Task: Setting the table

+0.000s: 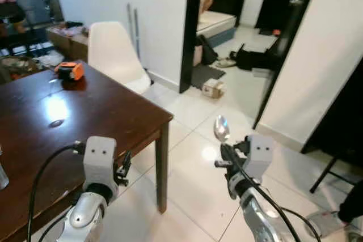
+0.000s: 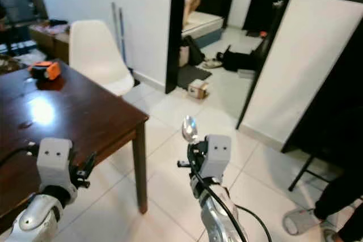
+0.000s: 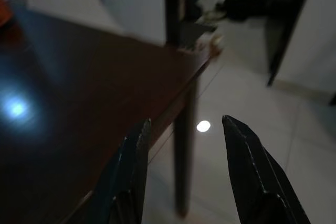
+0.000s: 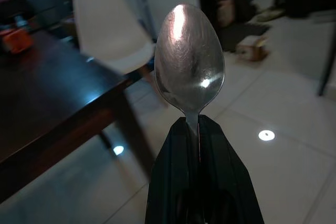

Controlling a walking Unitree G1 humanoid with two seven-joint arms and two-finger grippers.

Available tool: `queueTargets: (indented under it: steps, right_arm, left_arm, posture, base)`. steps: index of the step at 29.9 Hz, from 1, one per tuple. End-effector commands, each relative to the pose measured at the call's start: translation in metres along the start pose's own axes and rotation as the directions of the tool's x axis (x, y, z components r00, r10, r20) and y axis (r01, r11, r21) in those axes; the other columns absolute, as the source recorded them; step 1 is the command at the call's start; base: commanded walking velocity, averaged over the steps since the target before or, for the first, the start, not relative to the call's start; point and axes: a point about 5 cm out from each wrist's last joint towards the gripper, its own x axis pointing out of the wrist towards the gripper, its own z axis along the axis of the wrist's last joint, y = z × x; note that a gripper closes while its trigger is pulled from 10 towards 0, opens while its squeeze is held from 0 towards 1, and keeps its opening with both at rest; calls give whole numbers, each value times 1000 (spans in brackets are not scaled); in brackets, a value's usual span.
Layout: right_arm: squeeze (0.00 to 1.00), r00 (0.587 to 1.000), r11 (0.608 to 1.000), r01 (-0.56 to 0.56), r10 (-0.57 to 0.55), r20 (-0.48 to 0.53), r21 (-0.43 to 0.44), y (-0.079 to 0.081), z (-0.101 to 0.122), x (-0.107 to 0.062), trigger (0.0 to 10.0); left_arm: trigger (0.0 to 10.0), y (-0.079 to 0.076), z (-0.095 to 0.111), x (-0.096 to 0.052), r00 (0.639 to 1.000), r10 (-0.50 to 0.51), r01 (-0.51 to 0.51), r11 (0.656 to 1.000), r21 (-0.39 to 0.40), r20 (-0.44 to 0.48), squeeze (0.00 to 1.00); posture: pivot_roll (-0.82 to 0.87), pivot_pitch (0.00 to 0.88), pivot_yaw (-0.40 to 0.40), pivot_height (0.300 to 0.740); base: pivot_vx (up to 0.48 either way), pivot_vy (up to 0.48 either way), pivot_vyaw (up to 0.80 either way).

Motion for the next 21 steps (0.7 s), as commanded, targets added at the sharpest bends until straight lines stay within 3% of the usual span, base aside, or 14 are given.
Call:
queueTargets:
  steps: [1,21]
  right_arm:
    - [0,1000,1000,3,-3,-9,4,0,-3,-2,10000]
    - [0,1000,1000,0,0,-12,3,1,-3,-2,10000]
  left_arm:
    - [10000,1,-5,-3,1000,2,-2,1000,-1,-23,0]
    - [10000,0,-5,-3,1000,-3,3,1000,-3,-24,0]
  posture:
    - [47,86,46,740]
    - [49,84,46,740]
  base:
    - [0,0,-800]
    - [0,0,-800]
